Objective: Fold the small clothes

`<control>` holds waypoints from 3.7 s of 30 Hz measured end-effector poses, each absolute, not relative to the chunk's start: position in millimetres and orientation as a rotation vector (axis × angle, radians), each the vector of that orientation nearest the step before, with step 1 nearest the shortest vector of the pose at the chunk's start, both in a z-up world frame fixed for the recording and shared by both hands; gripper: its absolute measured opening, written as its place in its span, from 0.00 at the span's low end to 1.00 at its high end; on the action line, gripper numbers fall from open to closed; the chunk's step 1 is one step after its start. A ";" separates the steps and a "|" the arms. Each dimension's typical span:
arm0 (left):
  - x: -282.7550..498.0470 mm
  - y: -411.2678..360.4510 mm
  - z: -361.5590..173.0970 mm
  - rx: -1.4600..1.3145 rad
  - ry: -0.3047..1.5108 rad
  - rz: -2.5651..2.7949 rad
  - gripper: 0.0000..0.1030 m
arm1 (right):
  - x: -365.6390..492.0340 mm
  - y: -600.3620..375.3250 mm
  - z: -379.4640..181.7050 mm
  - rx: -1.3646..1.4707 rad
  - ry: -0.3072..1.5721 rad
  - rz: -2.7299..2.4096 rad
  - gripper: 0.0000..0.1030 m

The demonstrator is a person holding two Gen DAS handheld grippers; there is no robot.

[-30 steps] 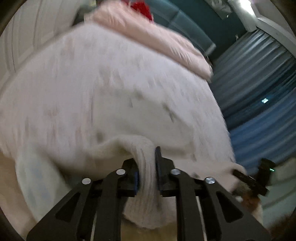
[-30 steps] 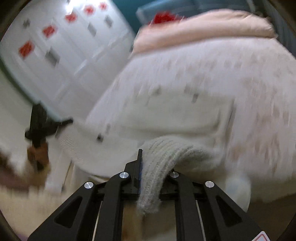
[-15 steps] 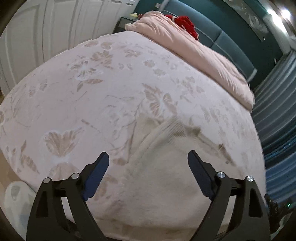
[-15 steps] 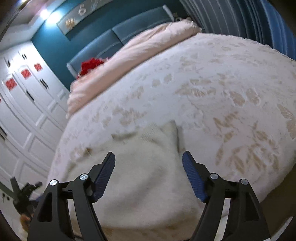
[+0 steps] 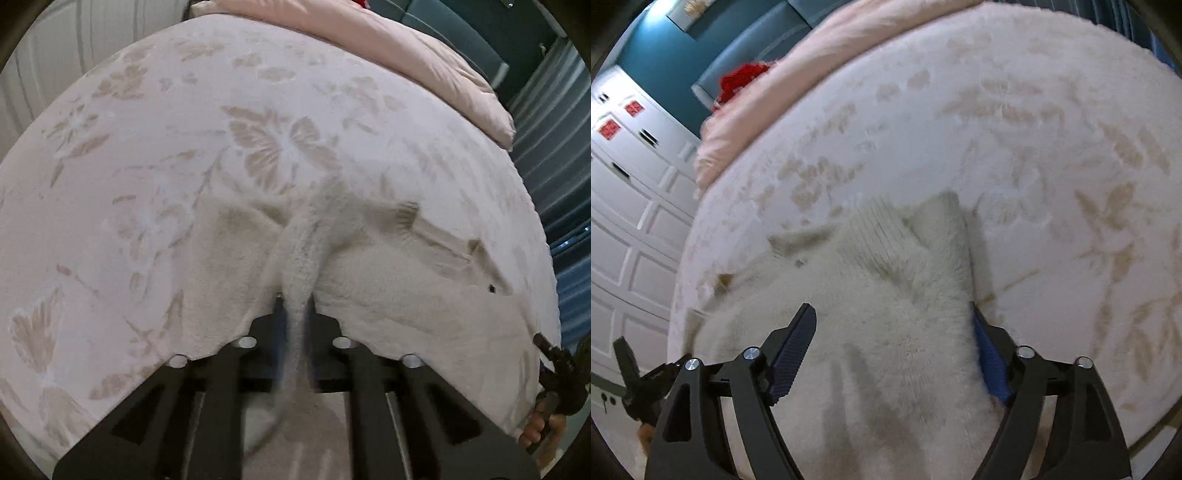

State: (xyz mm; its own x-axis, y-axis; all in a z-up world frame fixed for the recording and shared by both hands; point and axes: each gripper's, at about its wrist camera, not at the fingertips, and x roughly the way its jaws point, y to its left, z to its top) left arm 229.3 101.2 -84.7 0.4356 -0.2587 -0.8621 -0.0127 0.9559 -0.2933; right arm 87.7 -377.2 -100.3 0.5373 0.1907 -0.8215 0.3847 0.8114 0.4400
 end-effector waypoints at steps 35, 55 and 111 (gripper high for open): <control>149.5 86.1 -91.6 -0.154 1.066 -0.085 0.45 | 30.4 -254.6 -70.1 0.280 0.955 -0.048 0.28; 300.0 115.8 -87.8 -0.379 1.104 -0.068 0.31 | 179.6 -351.2 -100.2 0.370 1.059 -0.193 0.26; 101.0 100.1 -67.0 -0.183 1.014 -0.085 0.58 | 24.5 -246.1 -63.6 0.342 0.959 -0.047 0.32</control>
